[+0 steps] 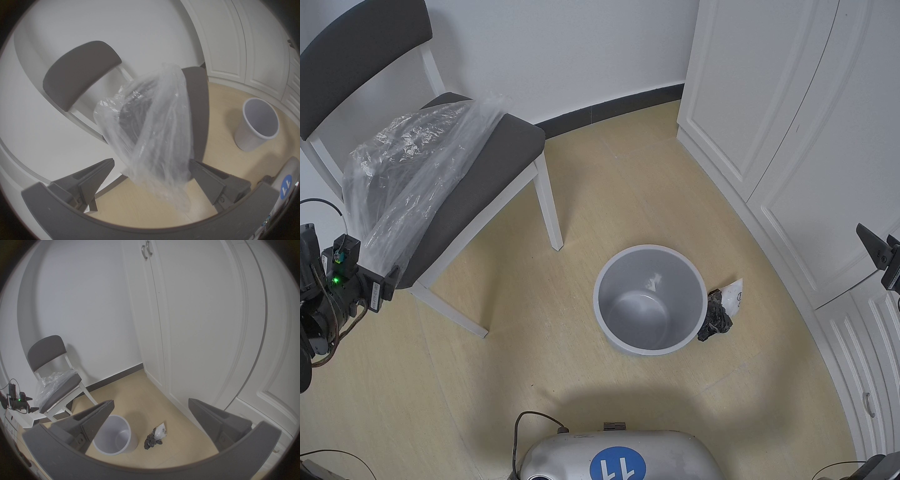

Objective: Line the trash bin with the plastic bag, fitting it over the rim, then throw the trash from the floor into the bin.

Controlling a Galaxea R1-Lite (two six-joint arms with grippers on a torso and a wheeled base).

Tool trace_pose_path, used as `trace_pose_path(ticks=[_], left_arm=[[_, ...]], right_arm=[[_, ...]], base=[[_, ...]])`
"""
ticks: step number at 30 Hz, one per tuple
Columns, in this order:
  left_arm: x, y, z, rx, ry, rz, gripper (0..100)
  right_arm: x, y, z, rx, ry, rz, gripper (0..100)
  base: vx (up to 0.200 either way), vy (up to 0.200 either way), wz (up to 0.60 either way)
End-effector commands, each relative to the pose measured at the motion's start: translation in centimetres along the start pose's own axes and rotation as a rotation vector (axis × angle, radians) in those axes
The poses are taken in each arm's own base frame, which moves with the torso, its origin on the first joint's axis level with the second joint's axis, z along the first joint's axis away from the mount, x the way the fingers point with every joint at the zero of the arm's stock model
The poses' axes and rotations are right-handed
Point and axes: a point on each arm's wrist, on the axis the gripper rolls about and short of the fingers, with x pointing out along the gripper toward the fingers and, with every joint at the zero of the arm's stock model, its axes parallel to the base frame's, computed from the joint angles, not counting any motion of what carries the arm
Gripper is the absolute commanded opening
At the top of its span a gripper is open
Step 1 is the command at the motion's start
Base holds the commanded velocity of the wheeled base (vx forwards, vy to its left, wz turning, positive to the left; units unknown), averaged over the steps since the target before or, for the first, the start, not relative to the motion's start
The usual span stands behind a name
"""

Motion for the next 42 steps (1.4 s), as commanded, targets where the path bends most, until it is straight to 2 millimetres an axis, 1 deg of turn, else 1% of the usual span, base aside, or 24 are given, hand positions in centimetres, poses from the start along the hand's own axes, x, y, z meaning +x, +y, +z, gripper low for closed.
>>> trace_pose_path(ticks=[1, 2, 3, 4, 5, 7, 8, 9, 10, 13, 14, 15, 18, 19, 22, 24, 28, 32, 37, 39, 42], left_arm=[[0.8, 0.7, 0.0, -0.013, -0.007, 0.043, 100], [0.8, 0.8, 0.0, -0.014, -0.010, 0.047, 100], [0.9, 1.5, 0.1, -0.022, -0.016, 0.081, 100], [0.9, 1.5, 0.1, -0.022, -0.016, 0.081, 100], [0.6, 2.4, 0.5, -0.031, -0.035, 0.112, 100], [0.5, 2.5, 0.5, -0.032, -0.038, 0.113, 100], [-0.5, 3.0, 1.1, -0.043, -0.068, 0.130, 100], [-0.5, 3.0, 1.1, -0.043, -0.068, 0.130, 100], [-2.0, 3.4, 1.4, -0.051, -0.104, 0.149, 100], [-3.7, 3.7, 1.5, -0.047, -0.135, 0.168, 100], [-3.8, 3.8, 1.5, -0.048, -0.136, 0.168, 100], [-4.5, 3.8, 1.3, -0.047, -0.141, 0.171, 100], [-5.0, 3.6, 1.0, -0.046, -0.140, 0.165, 100], [-5.2, 3.3, 0.6, -0.042, -0.132, 0.151, 100], [-5.1, 3.0, 0.2, -0.040, -0.112, 0.140, 100], [-4.6, 2.5, -0.7, -0.033, -0.073, 0.123, 100], [-4.1, 2.2, -1.0, -0.031, -0.058, 0.114, 100], [-4.4, 1.8, -1.1, -0.025, -0.061, 0.094, 100], [-4.4, 0.8, -1.9, -0.009, -0.034, 0.044, 100], [-4.0, 0.7, -1.9, -0.012, -0.026, 0.042, 100], [-2.7, 0.5, -1.8, -0.013, -0.006, 0.037, 100]], right_arm=[[-0.1, 0.0, 0.1, 0.002, -0.007, 0.001, 100], [-0.1, 0.0, 0.1, 0.001, -0.008, 0.000, 100], [-0.1, 0.0, 0.1, 0.002, -0.007, 0.001, 100], [-0.1, 0.0, 0.1, 0.002, -0.007, 0.001, 100], [-0.1, 0.0, 0.1, 0.002, -0.007, 0.001, 100], [-0.1, 0.0, 0.1, 0.002, -0.007, 0.001, 100], [-0.2, 0.0, 0.2, 0.003, -0.010, 0.002, 100], [-0.2, 0.0, 0.2, 0.003, -0.010, 0.002, 100], [-0.2, 0.0, 0.2, 0.001, -0.012, 0.002, 100], [-0.2, 0.0, 0.2, 0.000, -0.012, 0.002, 100], [-0.2, 0.0, 0.2, 0.000, -0.012, 0.002, 100], [-0.3, 0.0, 0.2, 0.000, -0.013, 0.002, 100], [-0.3, 0.0, 0.2, -0.001, -0.015, 0.002, 100], [-0.3, 0.0, 0.3, -0.003, -0.016, 0.003, 100], [-0.4, 0.0, 0.2, -0.003, -0.015, 0.002, 100], [-0.4, 0.0, 0.2, -0.005, -0.012, 0.002, 100], [-0.3, 0.0, 0.1, -0.005, -0.009, 0.002, 100], [-0.3, 0.0, 0.1, -0.005, -0.010, 0.005, 100], [-0.3, 0.0, 0.1, -0.005, -0.010, 0.005, 100], [-0.3, 0.0, 0.1, -0.005, -0.009, 0.005, 100], [-0.3, 0.0, 0.0, -0.005, -0.005, 0.004, 100]], base=[[0.000, 0.000, 0.00], [0.000, 0.000, 0.00], [0.000, 0.000, 0.00], [0.000, 0.000, 0.00], [0.000, 0.000, 0.00], [0.000, 0.000, 0.00], [0.000, 0.000, 0.00], [0.000, 0.000, 0.00], [0.000, 0.000, 0.00], [0.000, 0.000, 0.00], [0.000, 0.000, 0.00], [0.000, 0.000, 0.00], [0.000, 0.000, 0.00], [0.000, 0.000, 0.00], [0.000, 0.000, 0.00], [0.000, 0.000, 0.00], [0.000, 0.000, 0.00], [0.000, 0.000, 0.00], [0.000, 0.000, 0.00], [0.000, 0.000, 0.00], [0.000, 0.000, 0.00]])
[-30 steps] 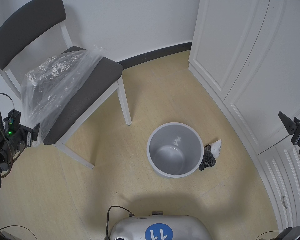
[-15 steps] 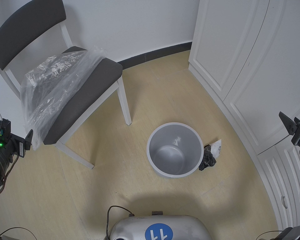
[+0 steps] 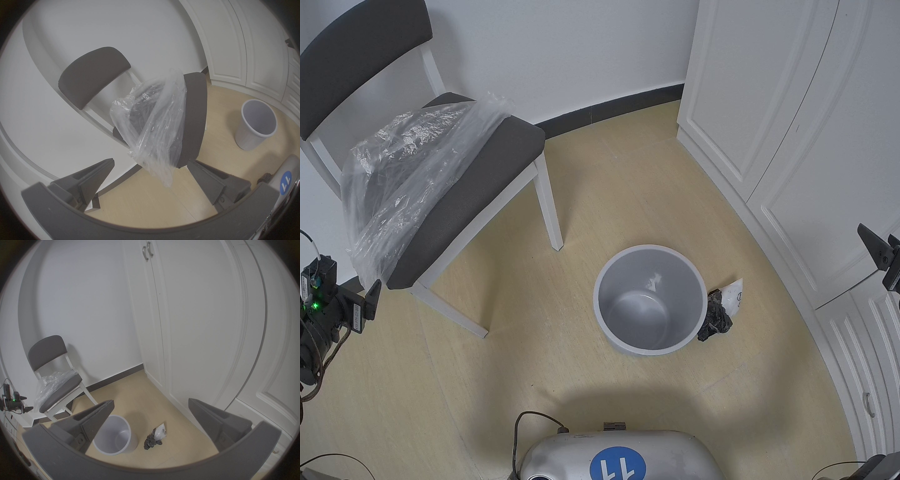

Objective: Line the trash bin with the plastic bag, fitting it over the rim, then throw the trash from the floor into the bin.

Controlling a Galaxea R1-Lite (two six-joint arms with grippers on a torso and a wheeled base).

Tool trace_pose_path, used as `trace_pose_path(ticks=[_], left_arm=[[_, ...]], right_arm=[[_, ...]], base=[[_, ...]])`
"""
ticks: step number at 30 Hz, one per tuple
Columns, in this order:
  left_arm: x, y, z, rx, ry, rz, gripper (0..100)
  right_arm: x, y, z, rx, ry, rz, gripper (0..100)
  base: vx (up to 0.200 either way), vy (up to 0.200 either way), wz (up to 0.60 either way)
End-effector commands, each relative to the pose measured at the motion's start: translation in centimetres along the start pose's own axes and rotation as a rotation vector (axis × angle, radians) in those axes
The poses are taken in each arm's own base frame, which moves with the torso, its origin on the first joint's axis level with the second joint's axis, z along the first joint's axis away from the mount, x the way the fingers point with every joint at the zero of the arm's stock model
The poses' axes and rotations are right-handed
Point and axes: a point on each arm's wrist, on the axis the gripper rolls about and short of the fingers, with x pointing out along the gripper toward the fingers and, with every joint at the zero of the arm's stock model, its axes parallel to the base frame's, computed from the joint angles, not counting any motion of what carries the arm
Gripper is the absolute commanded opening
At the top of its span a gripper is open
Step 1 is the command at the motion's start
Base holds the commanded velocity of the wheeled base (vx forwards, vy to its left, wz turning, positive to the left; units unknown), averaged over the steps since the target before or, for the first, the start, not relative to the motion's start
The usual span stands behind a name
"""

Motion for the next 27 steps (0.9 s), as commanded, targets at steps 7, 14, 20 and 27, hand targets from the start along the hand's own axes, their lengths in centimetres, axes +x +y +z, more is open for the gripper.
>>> trace_pose_path(ticks=[7, 14, 20, 27], left_arm=[[3.4, -0.8, -0.2, 0.003, 0.036, -0.002, 100], [5.1, -0.6, -0.7, -0.003, 0.044, 0.050, 100], [6.1, 1.2, 0.9, -0.034, -0.028, 0.142, 100], [5.9, 2.5, 1.0, -0.043, -0.038, 0.196, 100]], right_arm=[[0.1, 0.0, -0.1, 0.003, 0.006, 0.000, 100], [0.2, 0.0, 0.0, 0.003, 0.003, 0.000, 100], [0.1, 0.0, 0.0, 0.008, 0.002, 0.000, 100], [0.1, 0.0, -0.1, 0.007, 0.003, 0.000, 100]], base=[[0.000, 0.000, 0.00], [0.000, 0.000, 0.00], [0.000, 0.000, 0.00], [0.000, 0.000, 0.00]])
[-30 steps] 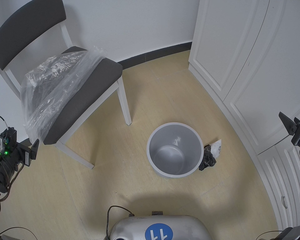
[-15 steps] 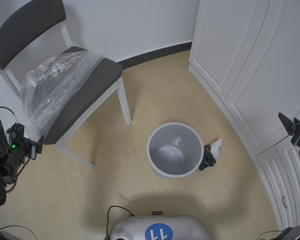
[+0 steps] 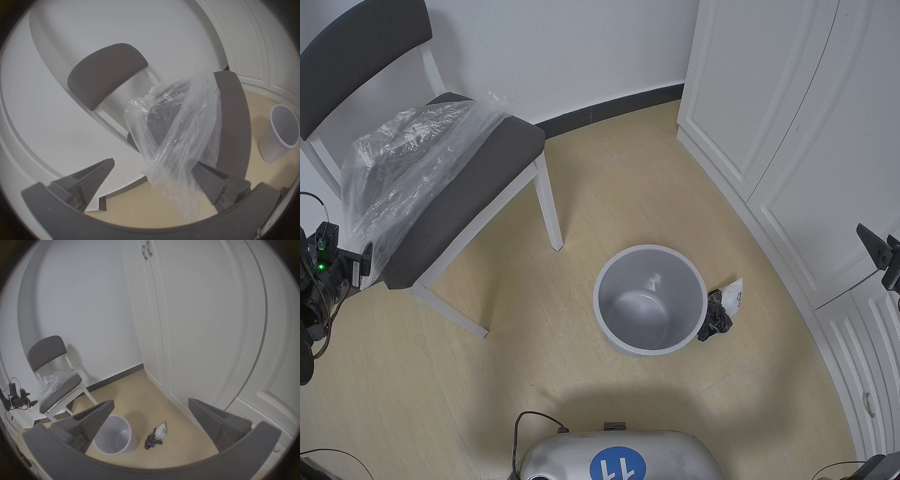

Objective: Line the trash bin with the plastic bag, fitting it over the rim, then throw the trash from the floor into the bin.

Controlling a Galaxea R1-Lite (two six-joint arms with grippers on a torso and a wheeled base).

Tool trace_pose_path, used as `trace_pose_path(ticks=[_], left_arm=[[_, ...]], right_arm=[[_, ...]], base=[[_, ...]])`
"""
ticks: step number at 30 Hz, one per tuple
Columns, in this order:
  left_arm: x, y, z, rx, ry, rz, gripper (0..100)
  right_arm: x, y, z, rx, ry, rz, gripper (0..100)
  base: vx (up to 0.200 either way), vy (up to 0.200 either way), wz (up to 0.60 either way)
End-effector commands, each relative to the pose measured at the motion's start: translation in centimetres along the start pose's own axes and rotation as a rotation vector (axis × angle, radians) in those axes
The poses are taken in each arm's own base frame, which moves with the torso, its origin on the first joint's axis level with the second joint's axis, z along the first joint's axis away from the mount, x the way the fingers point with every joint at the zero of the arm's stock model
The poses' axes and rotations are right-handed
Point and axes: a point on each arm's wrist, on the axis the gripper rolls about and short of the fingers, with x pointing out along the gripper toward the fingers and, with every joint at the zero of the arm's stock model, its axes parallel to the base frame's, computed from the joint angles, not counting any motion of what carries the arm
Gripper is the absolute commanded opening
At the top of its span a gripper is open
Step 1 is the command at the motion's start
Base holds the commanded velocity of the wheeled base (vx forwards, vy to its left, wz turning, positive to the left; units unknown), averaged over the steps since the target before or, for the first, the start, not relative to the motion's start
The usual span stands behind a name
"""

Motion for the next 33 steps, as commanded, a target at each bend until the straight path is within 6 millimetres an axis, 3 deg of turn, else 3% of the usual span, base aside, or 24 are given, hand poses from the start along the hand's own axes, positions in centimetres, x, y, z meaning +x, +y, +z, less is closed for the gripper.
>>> trace_pose_path(ticks=[1, 25, 33], left_arm=[[-0.2, 0.8, 0.2, -0.008, -0.011, 0.029, 100], [0.8, -0.7, -0.4, 0.011, 0.020, -0.022, 100], [2.1, -1.0, -0.6, 0.013, 0.026, -0.013, 100]], right_arm=[[-0.1, 0.0, 0.0, 0.000, -0.003, 0.001, 100], [-0.2, 0.0, -0.1, -0.004, 0.001, 0.002, 100], [-0.2, 0.0, -0.2, -0.004, 0.007, 0.027, 100]], base=[[0.000, 0.000, 0.00], [0.000, 0.000, 0.00], [0.000, 0.000, 0.00]])
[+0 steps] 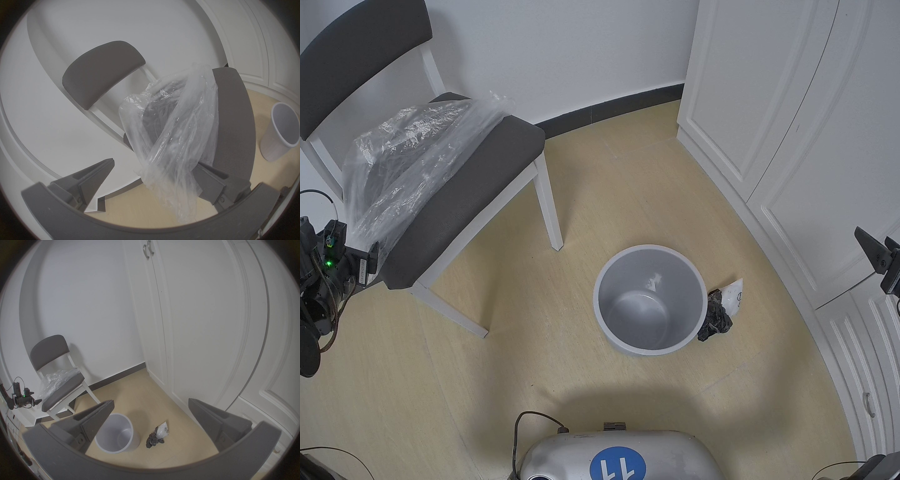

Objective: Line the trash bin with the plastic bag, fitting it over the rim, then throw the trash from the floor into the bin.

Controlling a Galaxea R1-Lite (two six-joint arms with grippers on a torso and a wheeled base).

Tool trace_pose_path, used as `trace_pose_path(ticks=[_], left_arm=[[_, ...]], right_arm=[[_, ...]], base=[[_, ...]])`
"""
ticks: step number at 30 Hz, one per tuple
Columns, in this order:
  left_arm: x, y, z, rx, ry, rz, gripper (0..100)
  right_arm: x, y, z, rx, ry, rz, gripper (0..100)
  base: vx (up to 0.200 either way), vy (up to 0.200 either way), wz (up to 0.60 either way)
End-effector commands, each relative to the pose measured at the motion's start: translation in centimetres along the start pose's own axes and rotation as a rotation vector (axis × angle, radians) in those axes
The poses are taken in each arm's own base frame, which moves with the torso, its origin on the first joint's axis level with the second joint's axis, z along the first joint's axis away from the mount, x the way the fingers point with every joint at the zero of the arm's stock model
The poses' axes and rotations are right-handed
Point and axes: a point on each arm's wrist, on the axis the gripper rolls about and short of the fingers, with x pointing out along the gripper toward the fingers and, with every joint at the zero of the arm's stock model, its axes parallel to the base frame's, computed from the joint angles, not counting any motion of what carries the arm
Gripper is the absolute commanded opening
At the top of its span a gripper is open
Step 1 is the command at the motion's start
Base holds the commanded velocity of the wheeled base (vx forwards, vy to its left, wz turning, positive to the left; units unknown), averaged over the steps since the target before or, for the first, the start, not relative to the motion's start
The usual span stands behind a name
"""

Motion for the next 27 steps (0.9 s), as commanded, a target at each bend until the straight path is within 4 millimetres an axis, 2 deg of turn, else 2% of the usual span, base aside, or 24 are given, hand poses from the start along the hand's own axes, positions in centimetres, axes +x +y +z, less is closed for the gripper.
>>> trace_pose_path(ticks=[1, 8, 18, 19, 23, 27], left_arm=[[0.8, -0.4, -0.6, 0.005, 0.024, -0.006, 100], [1.6, -0.7, -0.4, -0.013, -0.024, 0.014, 100], [1.0, -0.5, 0.3, -0.016, -0.058, 0.032, 100], [1.0, -0.5, 0.3, -0.016, -0.058, 0.032, 0], [0.9, -0.7, 0.4, -0.025, -0.068, 0.023, 0], [-0.3, -0.9, 1.1, -0.037, -0.099, 0.004, 0]], right_arm=[[-0.1, 0.0, 0.1, 0.001, -0.004, 0.002, 100], [-0.2, 0.0, 0.1, 0.001, -0.010, 0.002, 100], [-0.5, 0.0, 0.3, 0.002, -0.022, 0.006, 100], [-0.5, 0.0, 0.3, 0.002, -0.022, 0.006, 100], [-0.5, 0.0, 0.3, 0.001, -0.022, 0.007, 100], [-0.4, 0.1, 0.1, 0.000, -0.009, 0.011, 100]], base=[[0.000, 0.000, 0.00], [0.000, 0.000, 0.00], [0.000, 0.000, 0.00], [0.000, 0.000, 0.00], [0.000, 0.000, 0.00], [0.000, 0.000, 0.00]])
